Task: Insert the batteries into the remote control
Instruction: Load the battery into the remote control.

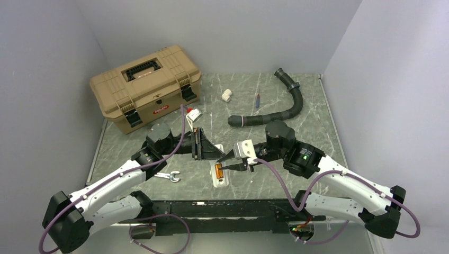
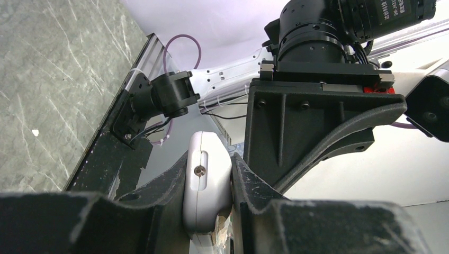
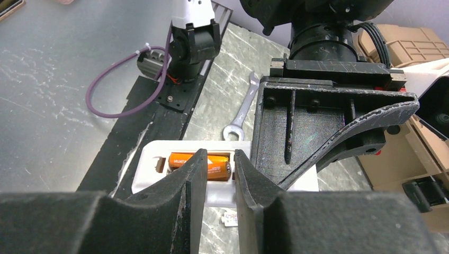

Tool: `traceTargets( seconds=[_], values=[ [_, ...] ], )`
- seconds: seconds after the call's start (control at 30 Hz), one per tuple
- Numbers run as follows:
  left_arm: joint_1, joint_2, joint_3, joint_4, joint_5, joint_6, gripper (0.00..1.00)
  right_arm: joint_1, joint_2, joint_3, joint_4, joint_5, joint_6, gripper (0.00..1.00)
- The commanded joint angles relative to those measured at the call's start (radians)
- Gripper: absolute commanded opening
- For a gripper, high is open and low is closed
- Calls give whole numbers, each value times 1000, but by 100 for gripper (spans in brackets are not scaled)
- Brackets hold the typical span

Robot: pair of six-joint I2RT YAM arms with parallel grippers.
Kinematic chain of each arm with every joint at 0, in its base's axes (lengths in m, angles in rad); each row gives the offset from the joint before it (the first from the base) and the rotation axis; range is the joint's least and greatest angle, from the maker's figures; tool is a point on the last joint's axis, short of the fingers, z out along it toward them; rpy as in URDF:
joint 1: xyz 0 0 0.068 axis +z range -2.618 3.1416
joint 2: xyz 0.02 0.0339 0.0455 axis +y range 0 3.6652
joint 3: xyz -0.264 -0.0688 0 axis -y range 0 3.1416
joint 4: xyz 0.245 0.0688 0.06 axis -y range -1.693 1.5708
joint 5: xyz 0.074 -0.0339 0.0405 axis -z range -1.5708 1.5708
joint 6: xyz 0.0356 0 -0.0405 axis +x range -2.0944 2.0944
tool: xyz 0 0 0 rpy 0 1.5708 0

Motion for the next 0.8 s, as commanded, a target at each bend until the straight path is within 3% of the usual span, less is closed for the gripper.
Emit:
traceTargets(
  seconds=[0.0,0.77],
  values=[
    [-5,-5,40,62,11,7,0,-3,-3,23,11,3,-14,27],
    [-5,-1,48,84,0,-6,0,-3,8,29,-59,-2,-29,16]
  ],
)
